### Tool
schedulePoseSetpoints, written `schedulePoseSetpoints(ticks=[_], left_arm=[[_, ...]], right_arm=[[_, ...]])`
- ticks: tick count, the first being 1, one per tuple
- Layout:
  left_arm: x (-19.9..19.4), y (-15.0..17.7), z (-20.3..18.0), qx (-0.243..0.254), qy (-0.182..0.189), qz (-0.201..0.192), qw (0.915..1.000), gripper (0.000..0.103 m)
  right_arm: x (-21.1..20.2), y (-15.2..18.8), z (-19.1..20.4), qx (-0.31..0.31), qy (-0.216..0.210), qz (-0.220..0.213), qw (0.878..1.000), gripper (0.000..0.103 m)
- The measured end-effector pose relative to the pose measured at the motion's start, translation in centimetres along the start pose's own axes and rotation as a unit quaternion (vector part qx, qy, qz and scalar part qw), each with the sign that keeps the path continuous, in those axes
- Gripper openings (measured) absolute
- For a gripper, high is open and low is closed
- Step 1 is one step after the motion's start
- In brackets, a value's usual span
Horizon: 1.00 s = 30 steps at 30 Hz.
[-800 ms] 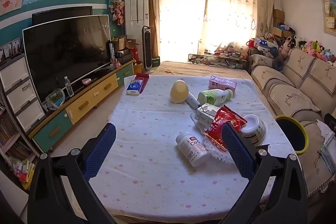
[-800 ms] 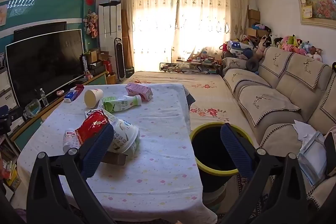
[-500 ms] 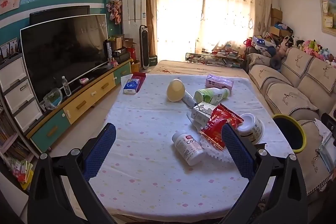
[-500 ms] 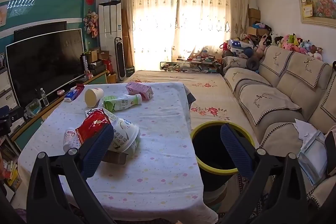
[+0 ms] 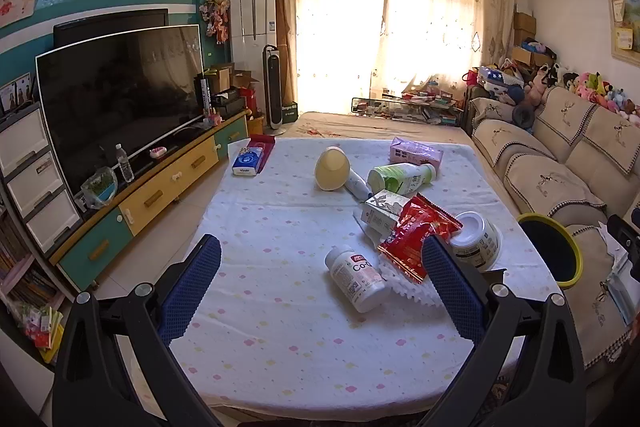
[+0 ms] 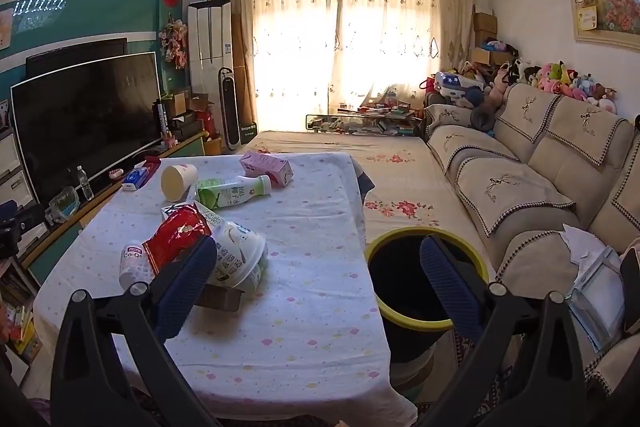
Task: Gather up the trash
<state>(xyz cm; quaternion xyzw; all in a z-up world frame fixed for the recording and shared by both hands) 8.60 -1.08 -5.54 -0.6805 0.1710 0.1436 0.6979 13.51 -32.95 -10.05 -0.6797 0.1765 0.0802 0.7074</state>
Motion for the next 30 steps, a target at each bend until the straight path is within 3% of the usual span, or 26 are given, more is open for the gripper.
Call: schedulePoseSetpoints(ticks=[30], left_arm=[[0.26, -0.09, -0.14, 0.002, 0.003, 0.006, 1.0000, 0.099]], right_arm=[[0.58, 0.41, 0.31, 0.000, -0.004, 0.010, 1.000, 0.097]])
Point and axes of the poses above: each gripper's, at about its wrist camera, not at the fingertips, and x roughly the way its jaws point, z to its left, y to its underside, the point moved 10 cm from there along x, roughly the way its jaws point, and after that the axes turned 4 degrees about -z, right-handed, at the moved point
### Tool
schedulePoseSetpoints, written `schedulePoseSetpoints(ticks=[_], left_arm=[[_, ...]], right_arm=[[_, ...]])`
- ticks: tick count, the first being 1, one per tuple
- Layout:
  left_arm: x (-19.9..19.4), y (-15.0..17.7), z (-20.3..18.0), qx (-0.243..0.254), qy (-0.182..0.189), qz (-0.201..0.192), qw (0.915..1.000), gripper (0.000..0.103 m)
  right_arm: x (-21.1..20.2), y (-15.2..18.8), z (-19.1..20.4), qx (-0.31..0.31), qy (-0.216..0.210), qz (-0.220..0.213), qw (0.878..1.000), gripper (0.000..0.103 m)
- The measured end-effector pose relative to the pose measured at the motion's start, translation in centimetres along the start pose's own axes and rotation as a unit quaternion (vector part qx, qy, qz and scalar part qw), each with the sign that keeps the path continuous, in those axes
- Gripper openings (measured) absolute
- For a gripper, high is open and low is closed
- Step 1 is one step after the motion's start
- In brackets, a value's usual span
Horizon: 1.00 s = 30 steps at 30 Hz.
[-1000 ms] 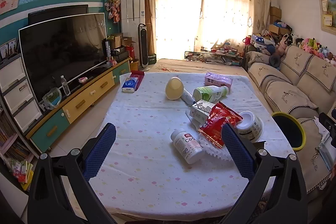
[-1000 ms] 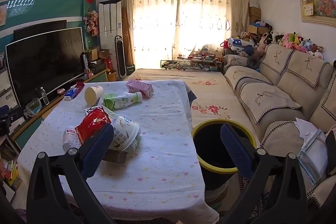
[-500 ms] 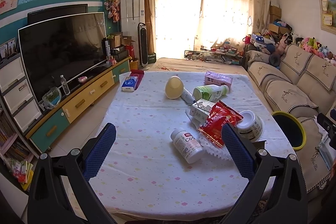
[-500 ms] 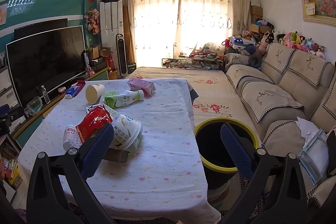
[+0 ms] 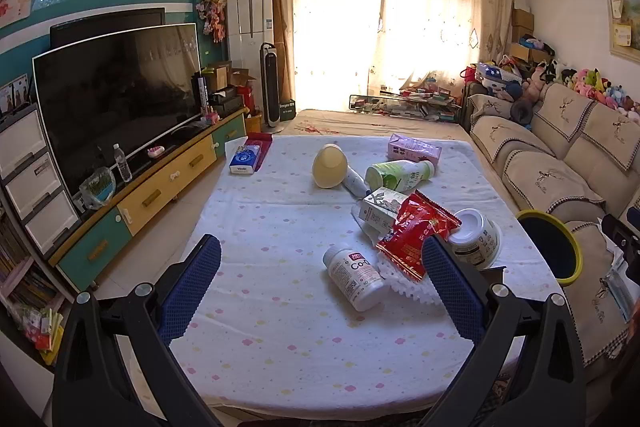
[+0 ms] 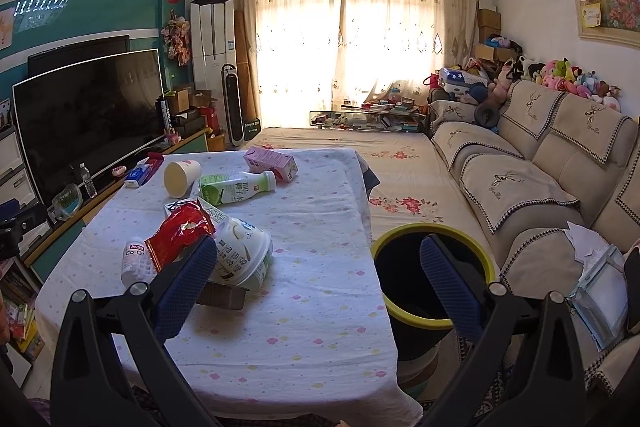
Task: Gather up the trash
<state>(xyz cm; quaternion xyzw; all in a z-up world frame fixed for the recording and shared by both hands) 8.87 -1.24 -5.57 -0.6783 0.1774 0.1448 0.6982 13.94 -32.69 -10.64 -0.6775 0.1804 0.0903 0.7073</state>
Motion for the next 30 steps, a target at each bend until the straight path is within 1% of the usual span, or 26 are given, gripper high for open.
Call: schedulePoseSetpoints(ticks=[16, 30], left_arm=[[-0.01, 0.05, -0.15, 0.001, 0.002, -0.001, 1.0000, 0.099], [0.45, 0.27, -0.50, 0.005, 0.006, 0.005, 1.0000, 0.099]], right_arm=[[0.06, 0.10, 0.03, 0.000, -0.001, 0.001, 1.000, 0.097], [0.66, 0.48, 0.05, 0.003, -0.001, 0.011, 1.000, 0.097]])
Point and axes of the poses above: each gripper's, at about its wrist camera, not at the fingertips, and x roughly the way its jaws point, z to its left, y to its underside, the point moved 10 cm from there along x, roughly the way its jaws point, and after that the axes turned 4 degrees about -z, right-handed, at the moved point
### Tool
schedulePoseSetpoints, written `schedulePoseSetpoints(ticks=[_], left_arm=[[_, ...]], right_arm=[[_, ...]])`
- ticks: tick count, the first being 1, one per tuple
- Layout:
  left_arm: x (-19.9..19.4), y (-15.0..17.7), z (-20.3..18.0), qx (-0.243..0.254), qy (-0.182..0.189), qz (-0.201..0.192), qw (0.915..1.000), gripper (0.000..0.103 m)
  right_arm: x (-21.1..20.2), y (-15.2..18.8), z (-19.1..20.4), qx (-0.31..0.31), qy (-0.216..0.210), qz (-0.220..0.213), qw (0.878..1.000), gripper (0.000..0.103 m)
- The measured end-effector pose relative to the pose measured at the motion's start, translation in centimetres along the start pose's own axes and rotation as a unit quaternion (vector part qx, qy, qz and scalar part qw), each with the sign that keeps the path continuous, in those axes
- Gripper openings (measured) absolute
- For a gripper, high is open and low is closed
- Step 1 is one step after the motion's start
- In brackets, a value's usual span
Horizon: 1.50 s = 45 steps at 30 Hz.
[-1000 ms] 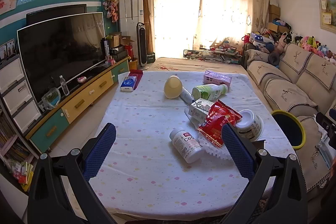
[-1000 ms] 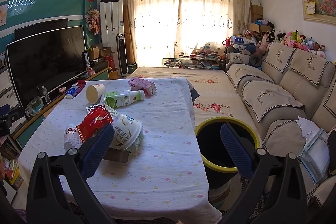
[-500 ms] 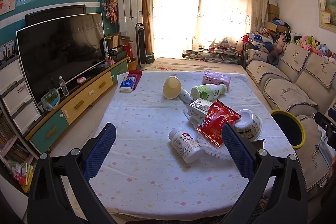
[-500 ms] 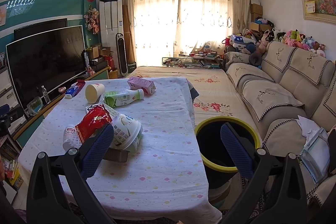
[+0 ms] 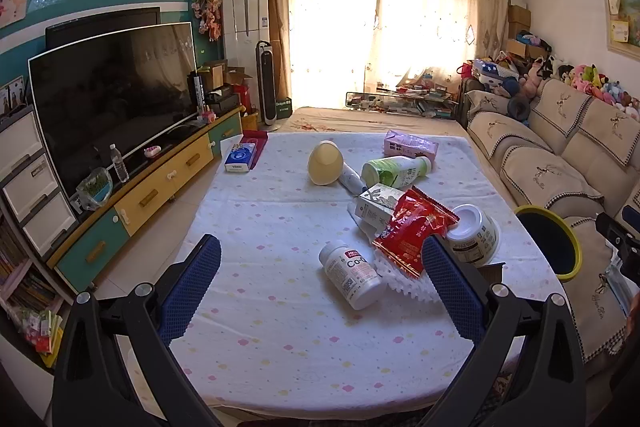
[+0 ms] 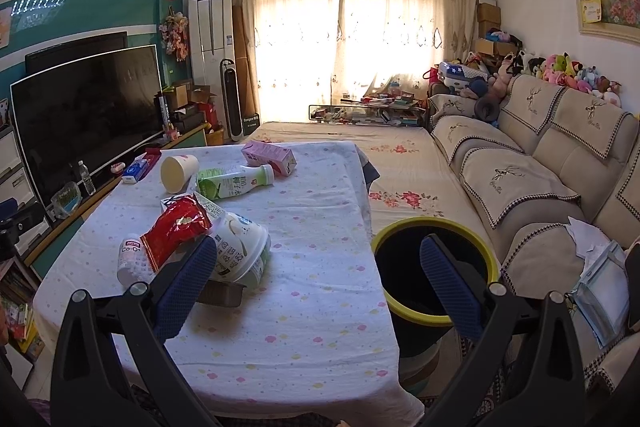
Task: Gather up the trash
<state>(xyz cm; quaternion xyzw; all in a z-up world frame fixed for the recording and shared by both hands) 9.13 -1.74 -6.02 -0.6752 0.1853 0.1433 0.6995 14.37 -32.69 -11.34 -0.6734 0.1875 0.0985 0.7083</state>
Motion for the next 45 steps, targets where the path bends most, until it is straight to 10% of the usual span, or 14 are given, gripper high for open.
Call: schedulePoseSetpoints(ticks=[19, 45], left_arm=[[3.0, 0.5, -0.3, 0.002, 0.010, 0.018, 0.9998, 0.099], [13.4, 2.2, -0.2, -0.002, 0.026, 0.069, 0.9973, 0.099]], right_arm=[[3.3, 0.9, 0.6, -0.005, -0.008, 0.032, 0.999, 0.097], [17.3, 4.8, 8.0, 0.026, -0.130, 0.192, 0.972, 0.096]])
Point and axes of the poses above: each gripper's, at about its wrist camera, not at the fingertips, and x roughly the way its jaws point, z to its left, y to its underside, the point moved 10 cm from there along x, roughly the way its jaws point, and after that the axes turned 4 degrees about -z, right-handed, at the moved point
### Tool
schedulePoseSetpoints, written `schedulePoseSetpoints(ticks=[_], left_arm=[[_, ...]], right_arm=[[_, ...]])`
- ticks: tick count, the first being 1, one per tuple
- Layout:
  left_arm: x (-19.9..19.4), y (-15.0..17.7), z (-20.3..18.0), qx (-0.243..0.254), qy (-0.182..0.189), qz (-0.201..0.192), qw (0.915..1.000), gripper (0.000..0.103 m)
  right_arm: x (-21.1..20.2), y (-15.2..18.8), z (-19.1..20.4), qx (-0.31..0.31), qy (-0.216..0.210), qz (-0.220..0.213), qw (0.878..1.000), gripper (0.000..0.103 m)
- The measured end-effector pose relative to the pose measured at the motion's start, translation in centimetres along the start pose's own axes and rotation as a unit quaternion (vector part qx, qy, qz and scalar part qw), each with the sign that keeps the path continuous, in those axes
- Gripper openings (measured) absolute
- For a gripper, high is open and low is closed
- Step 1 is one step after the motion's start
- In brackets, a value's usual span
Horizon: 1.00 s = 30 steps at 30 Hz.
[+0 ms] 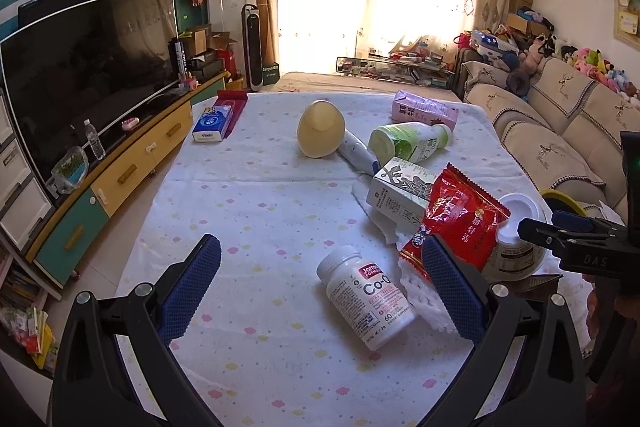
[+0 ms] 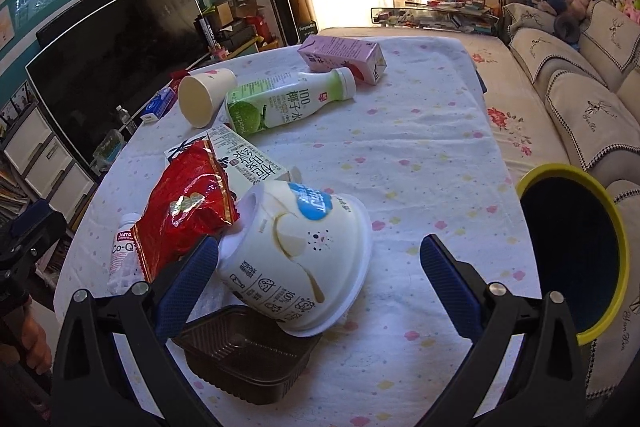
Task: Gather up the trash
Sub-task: 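Reach the right gripper to the white yogurt bowl and grasp it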
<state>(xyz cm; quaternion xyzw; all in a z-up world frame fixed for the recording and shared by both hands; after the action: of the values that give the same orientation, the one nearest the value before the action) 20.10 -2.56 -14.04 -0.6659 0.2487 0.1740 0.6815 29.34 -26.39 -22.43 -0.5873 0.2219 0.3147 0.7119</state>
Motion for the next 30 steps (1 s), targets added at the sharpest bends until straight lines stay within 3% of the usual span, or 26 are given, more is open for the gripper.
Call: schedulePoseSetpoints(ticks=[6, 11, 22, 30], left_arm=[[0.8, 0.2, -0.4, 0.002, 0.006, 0.007, 1.0000, 0.099], [0.6, 0.2, -0.4, 0.001, 0.006, 0.005, 1.0000, 0.099], [-0.4, -0.1, -1.1, 0.009, 0.011, -0.001, 0.9999, 0.099], [-0.5, -0.1, -1.6, 0.014, 0.016, -0.001, 0.9998, 0.099]], right_arm=[[0.2, 0.3, 0.9, 0.023, -0.047, 0.014, 0.999, 0.072], [-0.6, 0.1, 1.0, 0.022, -0.052, 0.011, 0.998, 0.065], [-2.6, -0.8, 0.6, -0.026, 0.000, -0.027, 0.999, 0.059], [-3.1, -1.0, -0.1, -0.037, 0.011, -0.030, 0.999, 0.053]])
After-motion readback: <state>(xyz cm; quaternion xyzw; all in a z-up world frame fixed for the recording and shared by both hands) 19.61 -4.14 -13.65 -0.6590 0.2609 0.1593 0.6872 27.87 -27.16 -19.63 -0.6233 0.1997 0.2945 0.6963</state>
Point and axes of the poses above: each gripper's, at about its wrist camera, not at the fingertips, and x roughly the way its jaws point, z to its left, y to its underside, the point moved 10 cm from there along x, roughly the way its jaws point, and after that the axes turned 4 degrees about -z, right-handed, at the moved point
